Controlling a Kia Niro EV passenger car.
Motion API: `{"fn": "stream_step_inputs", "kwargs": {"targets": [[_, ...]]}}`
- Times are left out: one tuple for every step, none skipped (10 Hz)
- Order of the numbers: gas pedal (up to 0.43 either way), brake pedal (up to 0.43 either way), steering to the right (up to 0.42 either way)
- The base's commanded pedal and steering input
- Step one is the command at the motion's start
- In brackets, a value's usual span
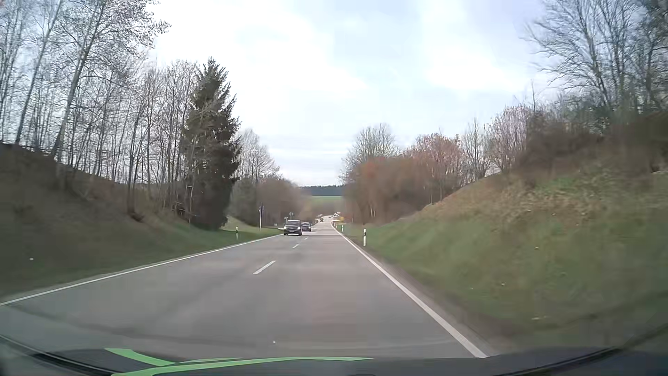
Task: Follow the waypoints while adhering to traffic rules and regulations
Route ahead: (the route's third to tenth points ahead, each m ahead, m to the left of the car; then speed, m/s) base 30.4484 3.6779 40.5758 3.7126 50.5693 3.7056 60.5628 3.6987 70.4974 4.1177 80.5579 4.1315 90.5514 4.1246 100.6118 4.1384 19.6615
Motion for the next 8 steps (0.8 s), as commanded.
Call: {"fn": "stream_step_inputs", "kwargs": {"targets": [[0.039,0.000,0.001],[0.039,0.000,0.001],[0.028,0.000,0.001],[0.028,0.000,0.001],[0.028,0.000,0.001],[0.028,0.000,0.001],[0.020,0.000,0.001],[0.020,0.000,0.001]]}}
